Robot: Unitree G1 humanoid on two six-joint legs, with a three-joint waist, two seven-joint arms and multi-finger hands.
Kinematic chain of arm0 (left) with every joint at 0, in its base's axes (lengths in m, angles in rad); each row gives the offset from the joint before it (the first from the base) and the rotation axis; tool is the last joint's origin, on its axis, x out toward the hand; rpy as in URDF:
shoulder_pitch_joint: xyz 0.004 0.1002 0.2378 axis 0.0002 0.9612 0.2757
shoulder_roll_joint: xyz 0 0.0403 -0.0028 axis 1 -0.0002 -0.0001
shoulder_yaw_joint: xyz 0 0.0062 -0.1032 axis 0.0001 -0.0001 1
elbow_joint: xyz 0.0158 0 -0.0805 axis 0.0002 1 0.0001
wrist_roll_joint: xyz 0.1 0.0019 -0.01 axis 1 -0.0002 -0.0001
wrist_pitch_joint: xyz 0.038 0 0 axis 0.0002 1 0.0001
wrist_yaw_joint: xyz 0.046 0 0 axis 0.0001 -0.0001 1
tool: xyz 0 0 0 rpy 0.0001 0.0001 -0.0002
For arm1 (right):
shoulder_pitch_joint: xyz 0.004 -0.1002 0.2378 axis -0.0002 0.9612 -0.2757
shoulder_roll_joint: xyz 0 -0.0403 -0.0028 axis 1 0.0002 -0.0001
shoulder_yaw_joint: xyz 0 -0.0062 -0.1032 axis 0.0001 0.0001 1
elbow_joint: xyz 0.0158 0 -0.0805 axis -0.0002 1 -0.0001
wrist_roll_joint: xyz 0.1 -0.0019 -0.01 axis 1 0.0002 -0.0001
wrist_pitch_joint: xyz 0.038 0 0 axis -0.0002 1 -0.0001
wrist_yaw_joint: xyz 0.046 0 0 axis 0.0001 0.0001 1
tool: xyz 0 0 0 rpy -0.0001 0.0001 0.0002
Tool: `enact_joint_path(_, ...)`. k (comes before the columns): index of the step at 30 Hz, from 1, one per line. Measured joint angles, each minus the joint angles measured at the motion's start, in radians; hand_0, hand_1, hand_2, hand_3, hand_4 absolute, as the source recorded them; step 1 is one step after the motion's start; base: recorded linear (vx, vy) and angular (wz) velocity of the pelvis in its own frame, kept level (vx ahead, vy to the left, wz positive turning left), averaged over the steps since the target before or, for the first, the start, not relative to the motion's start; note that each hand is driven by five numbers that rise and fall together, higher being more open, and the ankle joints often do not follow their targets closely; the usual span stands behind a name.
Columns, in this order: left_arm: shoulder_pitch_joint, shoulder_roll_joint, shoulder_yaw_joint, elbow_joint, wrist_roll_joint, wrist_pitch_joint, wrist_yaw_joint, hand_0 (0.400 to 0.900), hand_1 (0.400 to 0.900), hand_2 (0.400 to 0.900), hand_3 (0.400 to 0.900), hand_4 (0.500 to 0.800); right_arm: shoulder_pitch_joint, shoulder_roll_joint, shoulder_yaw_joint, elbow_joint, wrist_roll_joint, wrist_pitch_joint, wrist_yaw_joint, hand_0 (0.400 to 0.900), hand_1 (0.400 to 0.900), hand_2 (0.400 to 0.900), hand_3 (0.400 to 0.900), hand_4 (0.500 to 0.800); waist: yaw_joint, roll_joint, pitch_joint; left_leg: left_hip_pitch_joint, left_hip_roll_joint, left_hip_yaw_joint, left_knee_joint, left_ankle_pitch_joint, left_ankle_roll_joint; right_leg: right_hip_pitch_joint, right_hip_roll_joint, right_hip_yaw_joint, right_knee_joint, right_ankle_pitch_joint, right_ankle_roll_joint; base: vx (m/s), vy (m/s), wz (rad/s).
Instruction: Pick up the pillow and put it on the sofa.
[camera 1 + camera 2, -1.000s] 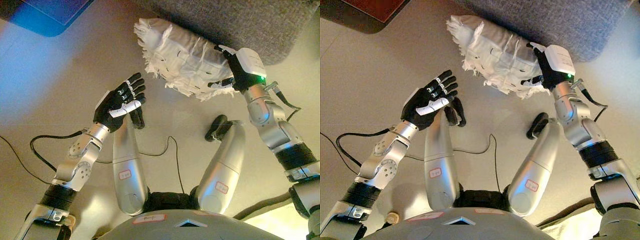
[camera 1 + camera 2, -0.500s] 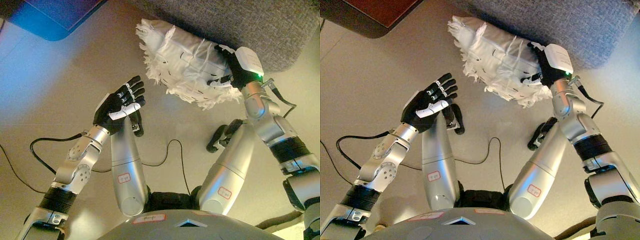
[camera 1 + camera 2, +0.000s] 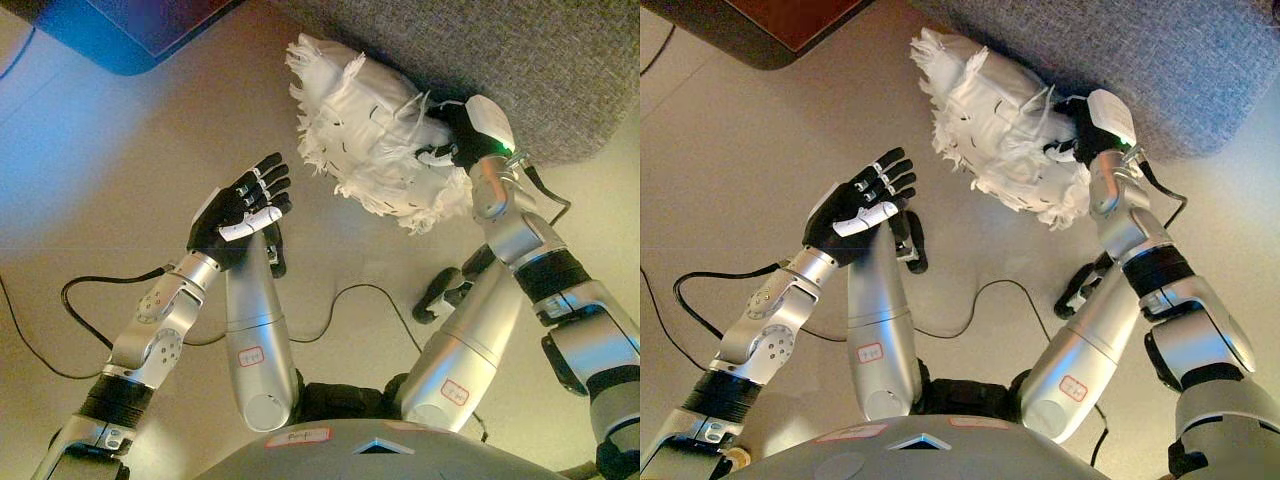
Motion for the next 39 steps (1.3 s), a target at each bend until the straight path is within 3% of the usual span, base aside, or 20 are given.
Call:
enact_joint_path(7,0.0,-0.015,-0.01,0.0,0.003,0.019,0.001,0.9,0.9,0.9,0.9,0.8,-0.001,0.018,0.001,0.019,-0.001,0.043,0.022,0.4,0.4,0.4,0.4,0.5,0.002,0.014,0.0,0.024,-0.001,-0.004,0.021,-0.005,-0.007,0.024,-0.006,0.011,0.024,-0.013,0.004,0.03,-0.002,-0.02)
enact_joint_path(15,0.002,-0.018,-0.014,-0.009,0.003,0.028,0.025,0.9,0.9,0.9,0.9,0.8,0.0,0.029,0.0,0.028,-0.002,0.044,0.021,0.4,0.4,0.4,0.4,0.5,0.002,0.015,0.0,0.029,0.001,-0.007,0.025,-0.007,-0.009,0.04,-0.012,0.006,0.022,-0.014,0.005,0.0,0.029,-0.06)
enact_joint_path(20,0.004,-0.043,-0.015,-0.012,0.002,0.042,0.089,0.9,0.9,0.9,0.9,0.8,0.026,0.035,-0.015,0.004,-0.006,0.023,-0.005,0.4,0.4,0.4,0.4,0.5,0.003,0.017,-0.001,0.055,0.008,0.015,-0.075,0.017,-0.004,0.077,-0.009,-0.052,-0.077,0.011,-0.001,-0.07,0.039,-0.15)
enact_joint_path(22,0.004,-0.053,-0.015,-0.011,0.002,0.043,0.113,0.9,0.9,0.9,0.9,0.8,0.046,0.033,-0.02,-0.035,-0.035,0.008,-0.011,0.4,0.4,0.4,0.4,0.5,0.006,0.017,0.0,0.079,0.019,0.038,-0.147,0.039,0.006,0.098,0.004,-0.088,-0.159,0.047,-0.009,-0.06,0.066,-0.18)
enact_joint_path(27,-0.017,-0.112,-0.016,0.003,0.003,0.041,0.182,0.9,0.9,0.9,0.9,0.8,0.099,0.02,-0.026,-0.098,-0.061,-0.01,-0.018,0.4,0.4,0.4,0.4,0.5,0.022,0.017,0.001,0.211,0.013,0.099,-0.366,0.093,0.01,0.234,0.037,-0.167,-0.41,0.141,0.005,-0.08,0.078,-0.19)
enact_joint_path(29,-0.036,-0.12,-0.017,0.014,0.003,0.045,0.198,0.9,0.9,0.9,0.9,0.8,0.118,0.012,-0.029,-0.119,-0.061,-0.019,-0.018,0.4,0.4,0.4,0.4,0.5,0.024,0.014,0.001,0.323,0.006,0.135,-0.548,0.153,0.017,0.362,0.058,-0.232,-0.613,0.221,0.008,0.03,0.036,-0.11)
enact_joint_path(32,-0.043,-0.125,-0.007,0.016,0.004,0.047,0.202,0.9,0.9,0.9,0.9,0.8,0.206,-0.057,-0.066,-0.229,-0.062,-0.033,-0.021,0.4,0.4,0.4,0.4,0.5,0.025,0.008,-0.001,0.585,-0.045,0.191,-0.869,0.264,0.031,0.627,0.083,-0.328,-0.979,0.381,0.02,0.07,0.01,-0.15)
enact_joint_path(34,-0.02,-0.121,0.03,0.0,0.009,0.047,0.203,0.9,0.9,0.9,0.9,0.8,0.253,-0.09,-0.104,-0.311,-0.064,-0.066,-0.023,0.4,0.4,0.4,0.4,0.5,0.027,-0.01,-0.004,0.736,-0.074,0.207,-1.031,0.308,0.027,0.773,0.103,-0.362,-1.178,0.471,0.022,0.06,-0.004,-0.24)
enact_joint_path(37,-0.016,-0.124,0.069,-0.001,0.017,0.074,0.203,0.9,0.9,0.9,0.9,0.8,0.323,-0.132,-0.194,-0.459,-0.073,-0.097,-0.022,0.4,0.4,0.4,0.4,0.5,0.025,-0.028,-0.011,0.848,-0.09,0.225,-1.183,0.36,0.026,0.92,0.145,-0.414,-1.415,0.585,0.018,0.04,-0.025,-0.16)
enact_joint_path(39,-0.021,-0.118,0.074,-0.001,0.02,0.099,0.204,0.9,0.9,0.9,0.9,0.8,0.355,-0.136,-0.23,-0.504,-0.07,-0.118,-0.021,0.4,0.4,0.4,0.4,0.5,0.018,-0.051,-0.016,0.883,-0.089,0.232,-1.224,0.371,0.022,0.972,0.161,-0.436,-1.492,0.621,0.014,0.11,-0.034,-0.16)
